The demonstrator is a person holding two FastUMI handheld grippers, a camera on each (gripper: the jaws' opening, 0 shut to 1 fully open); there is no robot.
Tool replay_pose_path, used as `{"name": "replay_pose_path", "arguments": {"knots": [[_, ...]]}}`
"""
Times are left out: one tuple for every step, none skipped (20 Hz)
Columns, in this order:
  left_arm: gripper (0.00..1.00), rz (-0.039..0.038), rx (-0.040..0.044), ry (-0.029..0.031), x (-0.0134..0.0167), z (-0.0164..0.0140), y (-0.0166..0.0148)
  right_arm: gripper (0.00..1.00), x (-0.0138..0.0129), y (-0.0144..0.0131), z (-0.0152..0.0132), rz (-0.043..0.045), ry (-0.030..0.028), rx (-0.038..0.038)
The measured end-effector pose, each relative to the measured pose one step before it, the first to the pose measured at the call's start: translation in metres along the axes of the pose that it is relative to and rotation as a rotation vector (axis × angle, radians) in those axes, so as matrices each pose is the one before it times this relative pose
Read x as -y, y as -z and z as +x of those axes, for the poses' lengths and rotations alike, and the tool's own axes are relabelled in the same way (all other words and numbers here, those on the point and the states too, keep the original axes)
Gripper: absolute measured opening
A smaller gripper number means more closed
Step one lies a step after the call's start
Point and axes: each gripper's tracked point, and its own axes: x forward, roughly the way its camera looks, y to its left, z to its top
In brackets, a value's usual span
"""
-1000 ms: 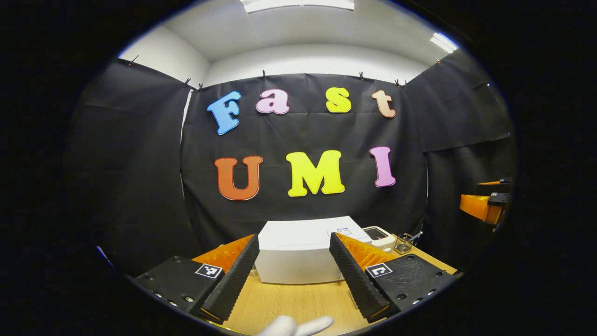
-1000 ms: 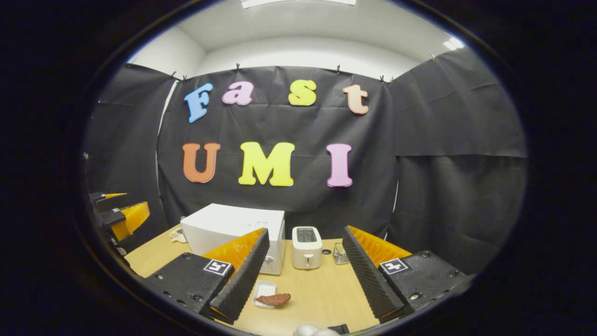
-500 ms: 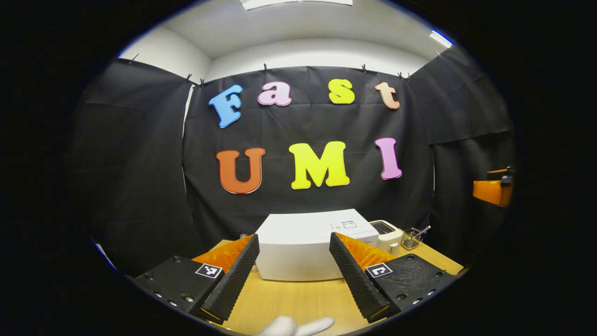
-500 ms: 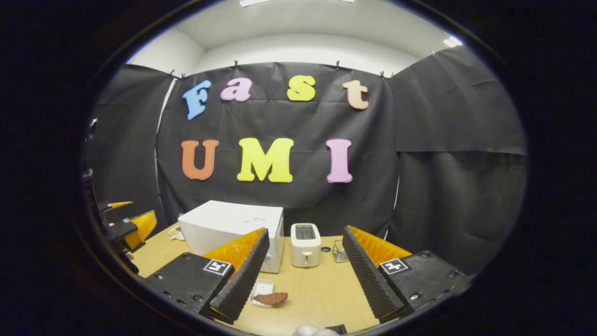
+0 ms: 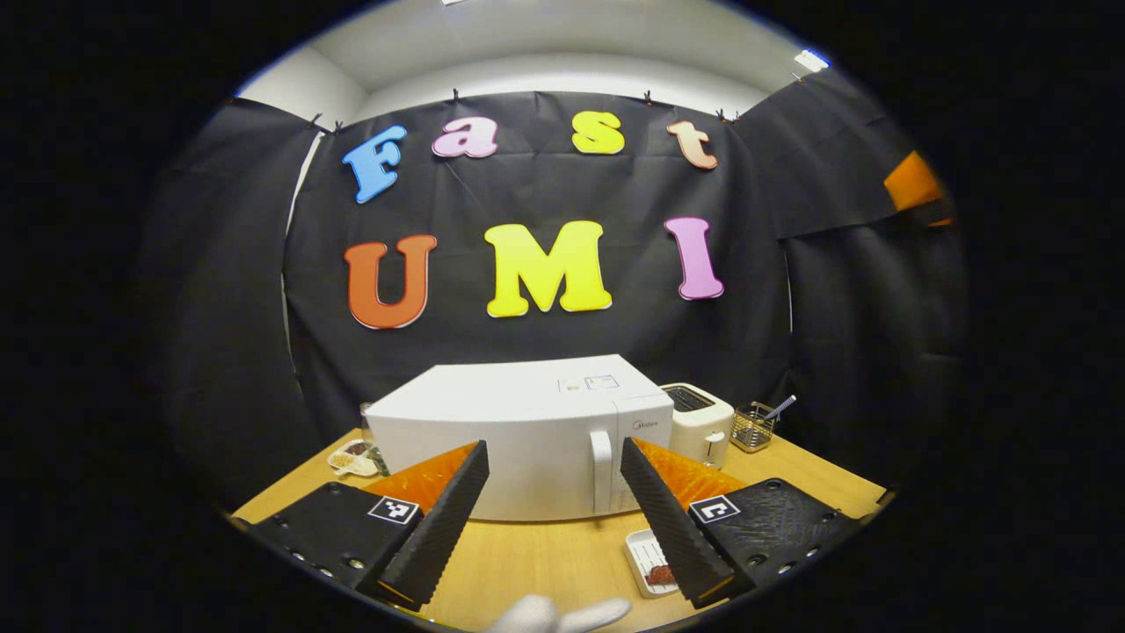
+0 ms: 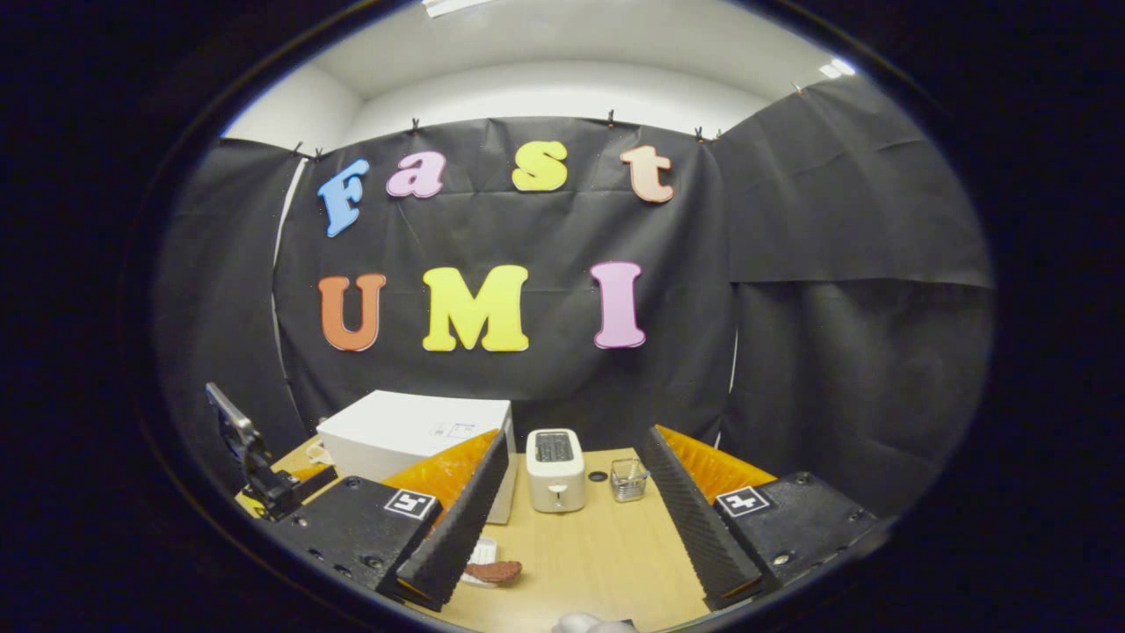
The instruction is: Open the microwave oven with the left hand, put the food in, and close the microwave oven.
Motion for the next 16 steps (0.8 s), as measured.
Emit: {"name": "replay_pose_path", "arguments": {"knots": [[0.96,0.00122,-0.0144,-0.00234,0.00581,0.01435,0.01164,1.0,0.00313,0.00099,0.00288,-0.01626,0.00861,-0.00653],[0.96,-0.00223,-0.01914,0.00192,0.00574,0.01332,0.01137,1.0,0.00258,0.00109,0.00378,-0.01293,0.00591,-0.01216],[0.96,-0.00455,-0.00751,-0.00394,0.00485,0.01592,0.01023,0.91,0.00188,0.00222,0.00367,-0.01178,0.00511,-0.01036],[0.96,-0.00619,-0.01158,-0.00687,0.00308,0.01465,0.00887,1.0,0.0025,0.0017,0.00289,-0.01004,0.00995,-0.00829],[0.96,-0.00673,-0.00868,-0.00366,0.00395,0.01559,0.0087,1.0,0.00428,0.00327,0.00375,-0.00901,0.01147,-0.01106],[0.96,-0.0053,-0.01656,0.0027,0.0038,0.01389,0.0092,1.0,0.00284,0.00294,0.00404,-0.00408,0.01051,-0.01323],[0.96,-0.00576,-0.00718,-0.002,0.00293,0.01419,0.00724,1.0,0.00165,0.00382,0.0038,0.0001,0.00424,-0.01058],[0.96,0.00531,-0.00638,-0.0087,0.00032,0.0121,0.00513,1.0,0.0012,0.00265,0.00349,-0.00164,0.00574,-0.01023],[0.96,0.00847,-0.00361,-0.00199,-0.00027,0.01016,0.00437,1.0,0.00352,0.00297,0.00392,0.00073,0.0115,-0.00628],[0.96,0.0056,-0.00495,0.00192,0.00148,0.00784,0.00322,1.0,0.00097,0.00293,0.00325,0.00134,0.00363,-0.00893],[0.96,0.00426,0.00065,0.00399,0.00138,0.00502,0.00172,1.0,-0.00088,0.00444,0.00328,-0.00132,0.00163,-0.00968],[0.96,0.00342,-0.00402,0.00278,0.00213,0.00537,0.00272,1.0,0.00025,0.00295,0.00264,-0.00888,0.00245,-0.01172],[0.95,0.00815,-0.00813,0.00068,0.00093,0.00296,0.00195,1.0,0.00041,0.00367,0.00348,-0.007,0.00082,-0.00766],[0.93,0.0086,-0.00001,0.00226,-0.00031,0.00264,-0.00012,1.0,-0.00012,0.00107,0.00206,-0.00064,0.00123,-0.00607],[0.87,0.0017,0.00001,0.00563,0.0009,0.00118,0.00018,1.0,-0.00102,0.00163,0.00237,0.00103,-0.00264,-0.00488],[0.82,0.00141,0.00555,-0.01053,-0.00369,0.0018,-0.00174,1.0,-0.00263,-0.00067,0.00144,0.00016,-0.00754,-0.00363]]}}
